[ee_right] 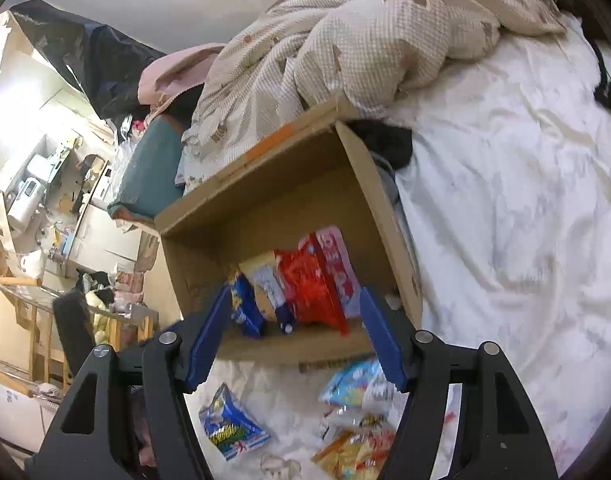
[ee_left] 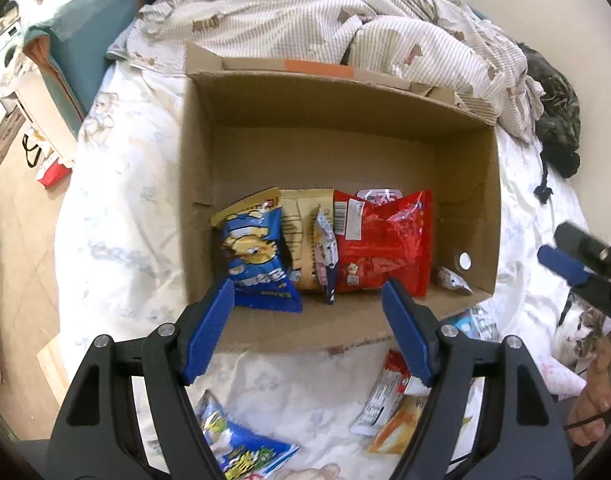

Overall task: Organize snacks
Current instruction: 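Lower the right gripper to the pile and grasp the checkered wafer bar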

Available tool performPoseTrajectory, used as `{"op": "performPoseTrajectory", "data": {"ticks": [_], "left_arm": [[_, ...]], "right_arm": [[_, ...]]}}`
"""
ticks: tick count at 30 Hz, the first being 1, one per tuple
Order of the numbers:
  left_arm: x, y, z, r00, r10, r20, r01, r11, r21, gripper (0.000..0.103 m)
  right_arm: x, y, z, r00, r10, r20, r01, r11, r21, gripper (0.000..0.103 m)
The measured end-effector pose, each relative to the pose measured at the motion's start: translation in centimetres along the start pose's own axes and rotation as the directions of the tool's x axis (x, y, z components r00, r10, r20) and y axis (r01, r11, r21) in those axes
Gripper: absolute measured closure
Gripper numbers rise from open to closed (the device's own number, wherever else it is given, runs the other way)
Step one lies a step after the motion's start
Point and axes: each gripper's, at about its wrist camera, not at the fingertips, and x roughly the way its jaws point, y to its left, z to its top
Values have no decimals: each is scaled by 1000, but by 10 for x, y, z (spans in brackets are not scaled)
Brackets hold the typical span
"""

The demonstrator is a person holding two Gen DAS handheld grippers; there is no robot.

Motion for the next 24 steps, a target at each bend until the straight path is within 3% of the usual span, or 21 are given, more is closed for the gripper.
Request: {"op": "performPoseTrajectory", "data": {"ticks": [8, 12, 16, 20, 24], "left_arm": [[-29, 23, -33, 1000, 20, -1, -20, 1000, -12, 29], [-40, 36, -52, 1000, -4, -19, 3, 999, -52, 29], [-49, 48, -69, 1000, -21, -21, 19, 996, -87, 29], [-54, 61, -77, 1000, -22, -18, 19, 992, -126, 29], [-59, 72, -79, 999, -38, -5, 37, 986, -165, 29]], "right_arm": [[14, 6, -51, 989, 8, -148, -8, 1000, -1, 34], [52, 21, -83, 951, -65, -301, 52, 997, -50, 34], [79, 33, -105, 920, -82, -382, 62, 996, -64, 35], [100, 40, -116, 914, -140, -382, 117, 990, -83, 35], [114, 39, -111, 925, -229, -303, 218, 974, -70, 34]]}}
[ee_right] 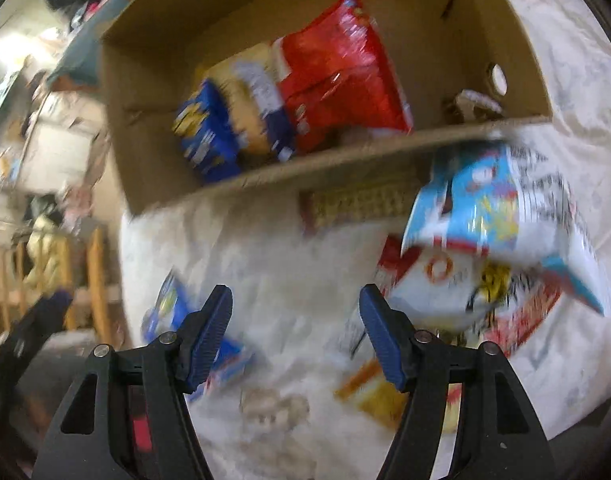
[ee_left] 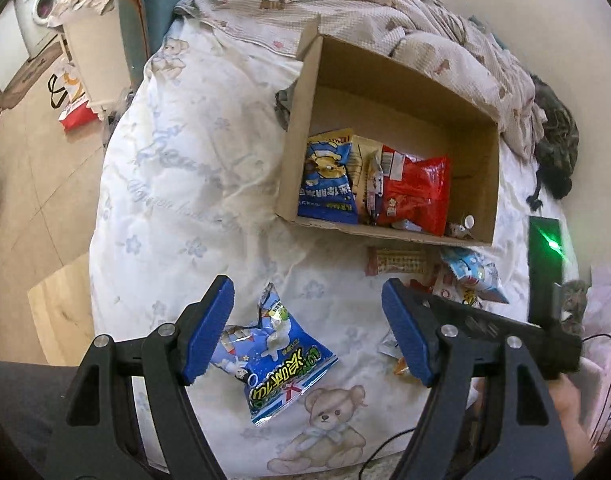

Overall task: Organize snacks
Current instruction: 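Lower the right gripper to the pile and grasp the checkered wafer bar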

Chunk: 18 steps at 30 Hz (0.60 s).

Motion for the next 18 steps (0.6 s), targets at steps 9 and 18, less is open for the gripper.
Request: {"op": "performPoseTrajectory", "data": {"ticks": [9, 18], "left_arm": [[-5, 9, 7, 998, -59, 8, 59, 996, -64, 29], [-7, 2, 11, 994, -108, 9, 108, 992, -70, 29]], "right_arm": [[46, 15, 25, 928, -357, 107, 369, 920, -130, 7], [82, 3, 40, 917, -398, 32, 396, 896, -201, 0]]}}
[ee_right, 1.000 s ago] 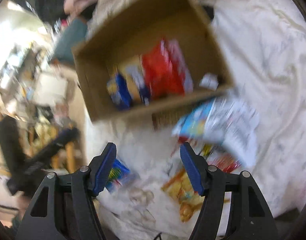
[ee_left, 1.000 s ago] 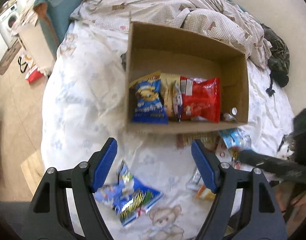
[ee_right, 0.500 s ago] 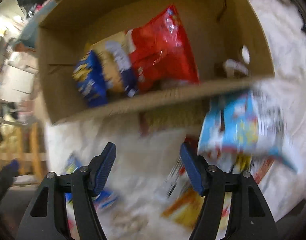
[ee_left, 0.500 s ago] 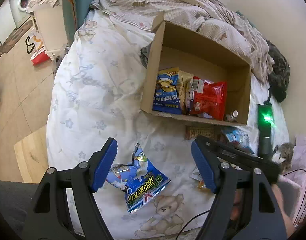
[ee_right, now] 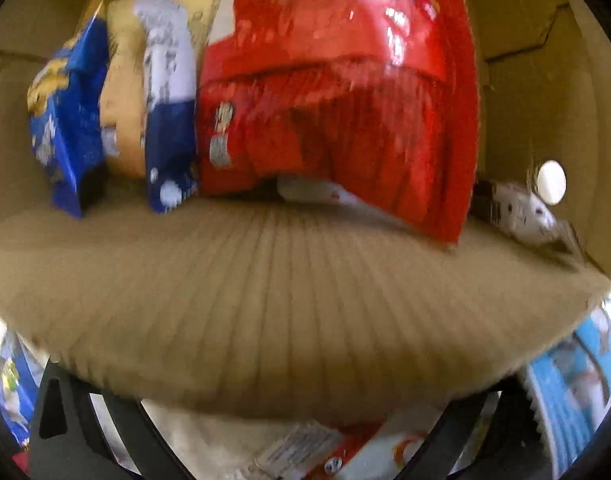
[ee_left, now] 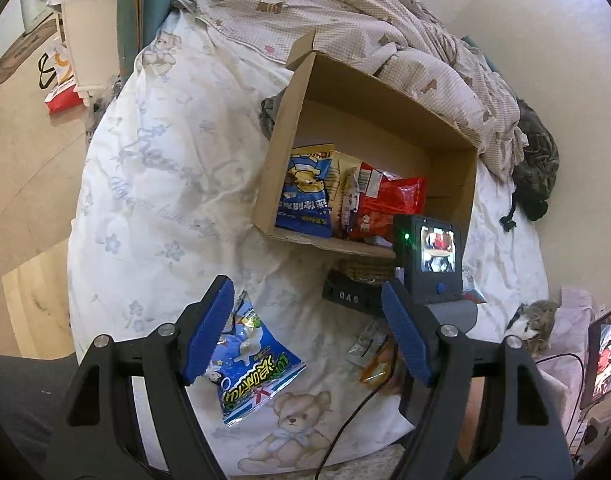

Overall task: Organize snacks
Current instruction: 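Lower the right gripper to the pile and grasp the checkered wafer bar, then grasp the white-and-red snack bar with the left gripper while the right holds the wafer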

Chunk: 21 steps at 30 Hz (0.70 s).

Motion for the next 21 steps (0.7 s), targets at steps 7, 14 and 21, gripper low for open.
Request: {"op": "performPoseTrajectory", "data": {"ticks": [7, 14, 21], "left_arm": [[0, 5, 0, 1000, 10, 3, -10, 1000, -19, 29], [2, 4, 1, 1000, 21, 11, -20, 1000, -22, 29], [5, 10, -1, 998, 60, 13, -60, 998, -23, 29]], "right_arm": [[-3, -3, 5, 1000, 26, 14, -26, 1000, -15, 16], [-27, -5, -7, 994, 107, 13, -106, 993, -58, 34], [-96, -16, -42, 943, 327, 65, -323, 944, -64, 35]]}}
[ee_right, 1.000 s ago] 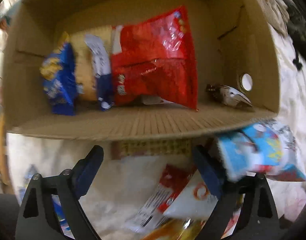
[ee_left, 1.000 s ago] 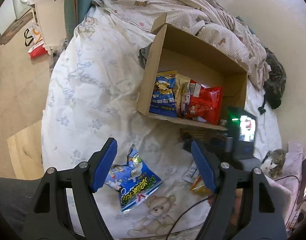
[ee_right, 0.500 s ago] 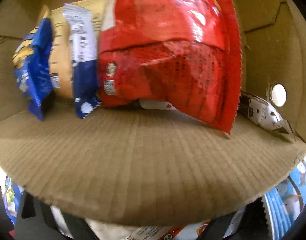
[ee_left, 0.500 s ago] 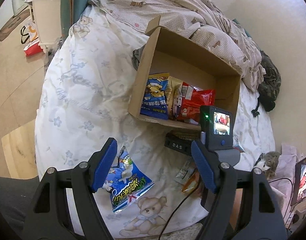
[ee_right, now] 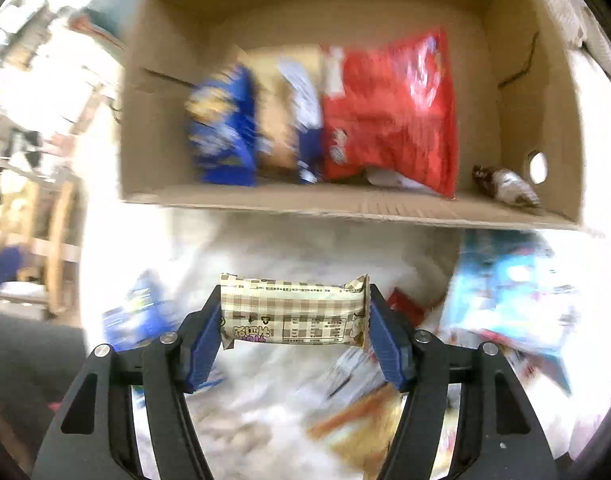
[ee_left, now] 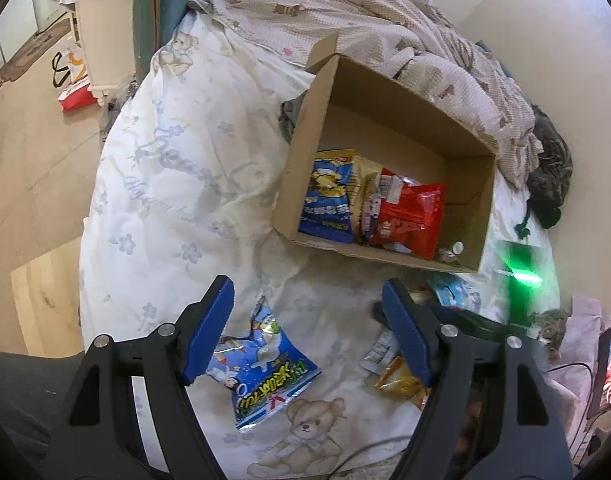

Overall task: Organize snacks
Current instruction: 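Grasp the white-and-red snack bar with the left gripper while the right holds the wafer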

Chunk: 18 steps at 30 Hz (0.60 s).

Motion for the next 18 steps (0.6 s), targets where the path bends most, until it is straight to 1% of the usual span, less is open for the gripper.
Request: {"op": "performPoseTrajectory", "data": {"ticks": [3, 5, 6, 7, 9, 10, 12, 13, 15, 18], "left_arm": [[9, -6, -4, 1000, 23, -19, -22, 999, 31, 29], [19, -19, -11, 999, 33, -43, -30, 996, 87, 29], [27, -30, -15, 997, 47, -62, -39, 991, 128, 29], [35, -39, -20, 995, 52, -81, -38, 986, 164, 29], [51, -58, -33, 992, 55, -118, -26, 973, 230, 30], [62, -71, -41, 988, 60, -145, -17, 960, 278, 30], [77, -86, -52, 982, 76, -174, -12, 940, 341, 30], [88, -96, -58, 974, 98, -204, -10, 918, 397, 30], [107, -110, -65, 961, 134, -241, -8, 887, 462, 41], [131, -117, -66, 949, 179, -261, -34, 879, 476, 42]], "right_arm": [[-43, -9, -5, 996, 42, 75, -42, 999, 4, 35], [-68, -20, -8, 990, 56, 132, -61, 998, 31, 35], [-79, -30, -9, 987, 52, 153, -60, 997, 45, 35], [-83, -31, -12, 984, 35, 174, -45, 997, 57, 35], [-90, -41, -15, 980, 20, 200, -38, 995, 87, 35], [-94, -50, -19, 976, 29, 214, -55, 991, 118, 35], [-98, -67, -25, 971, 42, 236, -85, 981, 175, 35], [-96, -68, -26, 969, 46, 244, -95, 977, 193, 35], [-101, -73, -25, 963, 51, 263, -110, 971, 214, 35], [-106, -71, -26, 956, 46, 291, -112, 971, 211, 35]]}}
